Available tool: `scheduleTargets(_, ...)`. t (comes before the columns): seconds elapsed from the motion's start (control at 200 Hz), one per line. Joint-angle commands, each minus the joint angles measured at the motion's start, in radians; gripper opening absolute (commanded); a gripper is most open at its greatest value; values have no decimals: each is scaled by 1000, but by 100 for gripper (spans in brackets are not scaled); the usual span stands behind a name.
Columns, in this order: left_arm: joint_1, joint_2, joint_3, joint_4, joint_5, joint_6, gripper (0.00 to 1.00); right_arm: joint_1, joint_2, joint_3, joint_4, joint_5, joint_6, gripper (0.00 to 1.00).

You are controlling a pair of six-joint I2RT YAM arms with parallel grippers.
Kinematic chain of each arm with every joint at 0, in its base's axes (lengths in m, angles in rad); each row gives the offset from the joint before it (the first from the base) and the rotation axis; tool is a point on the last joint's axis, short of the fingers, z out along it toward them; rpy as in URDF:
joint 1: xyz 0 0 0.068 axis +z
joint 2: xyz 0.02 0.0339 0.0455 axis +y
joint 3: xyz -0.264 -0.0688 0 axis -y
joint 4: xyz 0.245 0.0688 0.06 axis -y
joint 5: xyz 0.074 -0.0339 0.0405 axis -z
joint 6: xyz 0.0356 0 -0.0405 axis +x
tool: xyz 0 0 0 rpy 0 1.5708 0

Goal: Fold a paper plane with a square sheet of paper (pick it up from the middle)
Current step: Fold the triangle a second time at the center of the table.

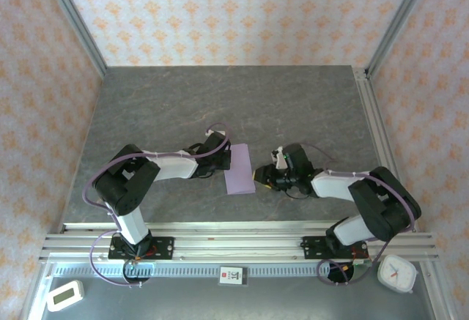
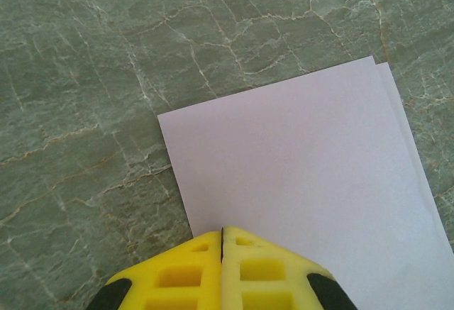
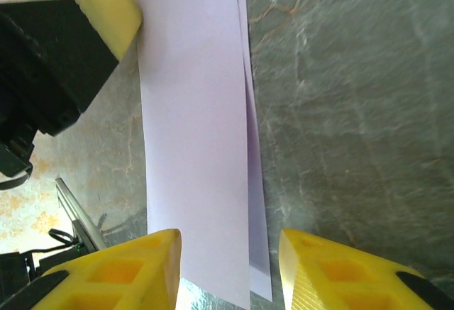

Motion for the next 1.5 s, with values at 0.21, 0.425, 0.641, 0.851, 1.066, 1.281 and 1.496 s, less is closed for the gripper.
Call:
scheduleTargets(0.21,5,29,-35,-79,39,10,0,41,21,-16,7,31,31,41)
scheduleTargets(0.425,5,31,-35,-75,42,6,0,54,13,-15,5,26,42,41)
scheduleTargets(0.641,6,34,-38,-70,43,5,0,71,14,-3,28,10,63,41)
scheduleTargets(0.851,5,35,-41,-67,46,4,0,81,17,11,34,11,72,41)
scheduleTargets(1.066,6,36,-40,-68,46,3,0,81,15,33,38,26,78,40)
scheduleTargets(1.281,6,32,-42,-67,45,3,0,81,38,52,53,29,85,38)
scheduleTargets(1.496,5,31,-44,-64,50,2,0,81,79,57,84,27,85,38)
